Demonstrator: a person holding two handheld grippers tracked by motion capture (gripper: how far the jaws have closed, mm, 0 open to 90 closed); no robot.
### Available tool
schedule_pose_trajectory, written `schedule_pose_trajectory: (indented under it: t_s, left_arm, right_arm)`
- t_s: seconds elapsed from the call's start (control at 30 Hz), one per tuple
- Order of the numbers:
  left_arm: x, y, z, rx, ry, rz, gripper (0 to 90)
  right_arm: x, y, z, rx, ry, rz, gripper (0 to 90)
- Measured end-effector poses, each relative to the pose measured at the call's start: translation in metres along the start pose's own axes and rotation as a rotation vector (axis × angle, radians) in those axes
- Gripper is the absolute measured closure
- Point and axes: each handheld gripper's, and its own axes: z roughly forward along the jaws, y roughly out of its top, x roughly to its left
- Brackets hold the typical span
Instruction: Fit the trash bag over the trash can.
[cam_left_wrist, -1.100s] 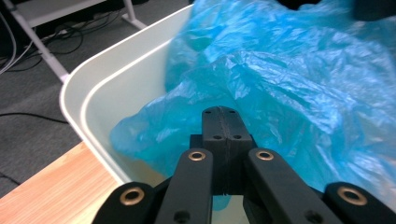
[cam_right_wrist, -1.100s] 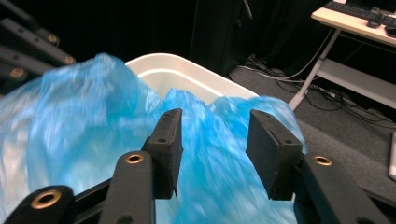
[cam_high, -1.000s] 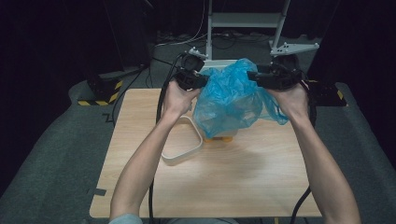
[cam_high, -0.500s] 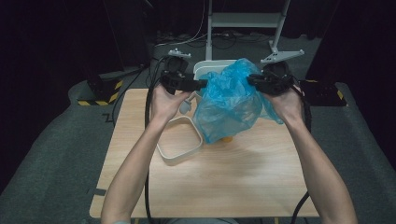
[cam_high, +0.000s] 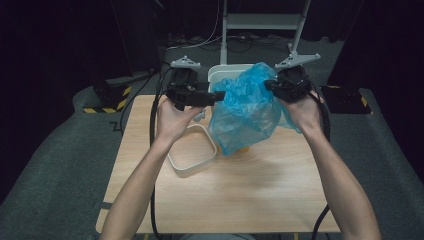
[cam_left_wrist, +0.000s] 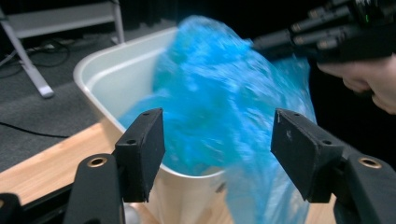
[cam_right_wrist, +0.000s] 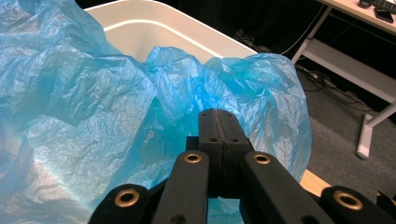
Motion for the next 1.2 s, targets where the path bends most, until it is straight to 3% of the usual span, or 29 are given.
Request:
schedule_pose_trajectory:
  t_s: [0.03, 0.13, 0.23, 0.3, 0.53, 0.7, 0.9, 1.03, 1.2]
  left_arm:
    - [-0.002, 0.0, 0.004, 0.01, -0.004, 0.012, 39.3]
    - [-0.005, 0.001, 0.011, 0.023, -0.042, 0.039, 61.8]
    - [-0.009, 0.004, 0.012, 0.025, -0.033, 0.087, 81.6]
    - [-0.011, 0.007, 0.01, 0.026, -0.02, 0.108, 89.6]
    - [-0.006, 0.023, -0.005, -0.01, 0.027, 0.122, 90.0]
    - [0.009, 0.028, -0.008, -0.016, 0.074, 0.095, 90.0]
    - [0.037, 0.018, 0.01, 0.028, 0.139, 0.04, 90.0]
    - [0.047, 0.01, 0.017, 0.029, 0.179, 0.03, 90.0]
    - [0.054, 0.007, 0.023, 0.018, 0.195, 0.018, 90.0]
  right_arm:
    - [0.0, 0.0, 0.0, 0.0, 0.005, 0.002, 90.0]
    - [-0.002, 0.001, -0.002, -0.003, 0.019, 0.009, 90.0]
    - [-0.003, 0.002, -0.005, -0.015, 0.037, 0.02, 90.0]
    - [-0.003, 0.004, -0.009, -0.029, 0.046, 0.023, 90.0]
    - [0.001, 0.022, -0.022, -0.082, 0.074, 0.018, 90.0]
    - [0.006, 0.034, -0.023, -0.083, 0.082, 0.014, 90.0]
    - [0.007, 0.036, 0.001, -0.015, 0.077, 0.008, 89.9]
    - [0.004, 0.032, 0.014, 0.006, 0.063, 0.0, 89.4]
    - [0.001, 0.028, 0.023, -0.004, 0.053, -0.008, 77.3]
